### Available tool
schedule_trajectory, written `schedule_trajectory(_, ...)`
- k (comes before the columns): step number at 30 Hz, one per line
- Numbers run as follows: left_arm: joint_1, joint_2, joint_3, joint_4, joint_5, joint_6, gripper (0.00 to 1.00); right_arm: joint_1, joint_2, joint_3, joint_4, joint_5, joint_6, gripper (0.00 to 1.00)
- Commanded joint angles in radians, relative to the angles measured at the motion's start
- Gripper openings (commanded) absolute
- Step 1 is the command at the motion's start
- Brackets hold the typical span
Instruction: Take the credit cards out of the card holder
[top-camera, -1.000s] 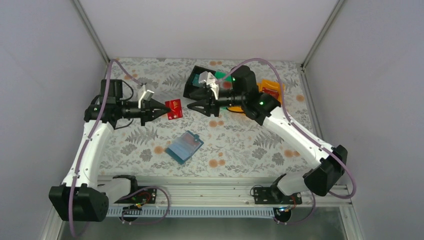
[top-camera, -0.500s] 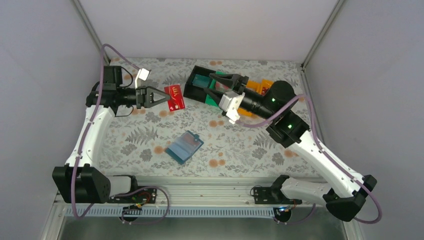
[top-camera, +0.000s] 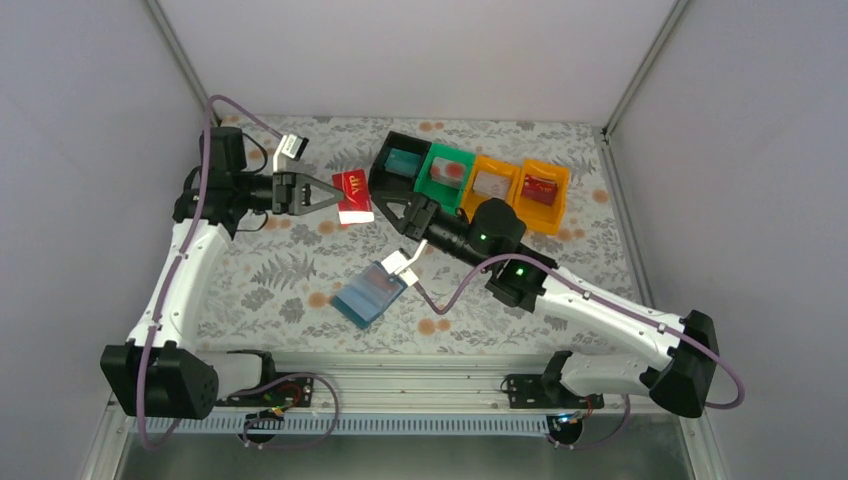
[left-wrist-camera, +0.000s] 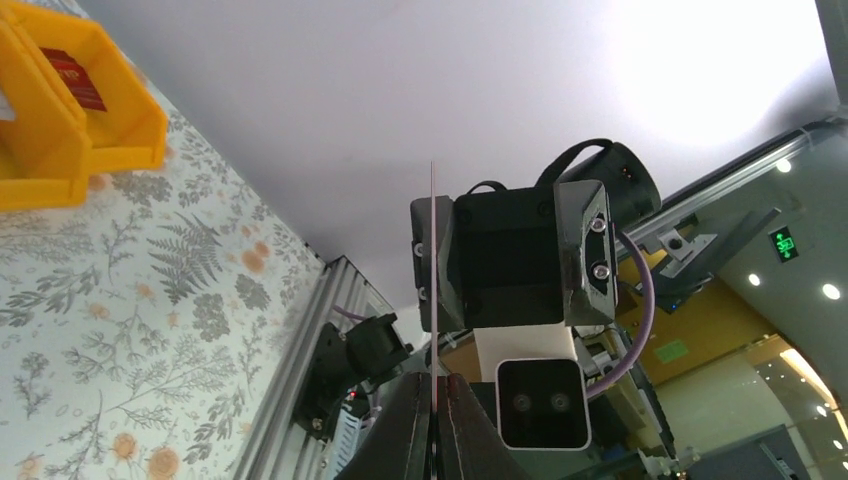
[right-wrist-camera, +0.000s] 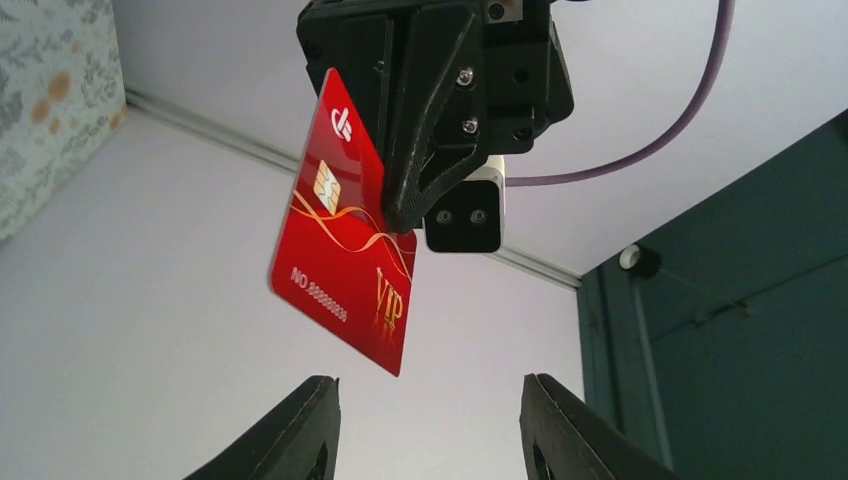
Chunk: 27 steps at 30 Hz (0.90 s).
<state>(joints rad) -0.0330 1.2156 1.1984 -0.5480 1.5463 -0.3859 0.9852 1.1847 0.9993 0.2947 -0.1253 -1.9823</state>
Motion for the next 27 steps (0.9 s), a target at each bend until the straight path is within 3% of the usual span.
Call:
schedule_trajectory(1, -0.024, -0.002, -0.005, 0.028, 0.093, -0.035, 0.02, 0.022, -0.004, -0.005, 0.090, 0.055, -0.315, 0.48)
schedule_trajectory(14, -0.059, -0.006, -0.017, 0.031, 0.094, -0.025, 0.02, 0.025, 0.059, 0.031, 0.049, 0.030, -0.371, 0.41)
schedule_trajectory(17, -0.063, -0.003, -0.020, 0.031, 0.087, -0.021, 0.03, 0.034, 0.067, 0.035, 0.047, 0.020, -0.362, 0.30)
schedule_trajectory(20, -0.067, 0.004, -0.026, 0.032, 0.080, -0.022, 0.02, 0.058, 0.075, 0.039, 0.044, 0.029, -0.356, 0.07)
schedule_trajectory(21, -0.069, 0.008, -0.024, 0.032, 0.080, -0.021, 0.02, 0.062, 0.077, 0.039, 0.040, 0.037, -0.352, 0.04)
schedule_trajectory(27, -0.073, 0.025, -0.043, 0.040, 0.066, -0.014, 0.05, 0.073, 0.058, 0.052, -0.012, 0.099, -0.194, 0.04)
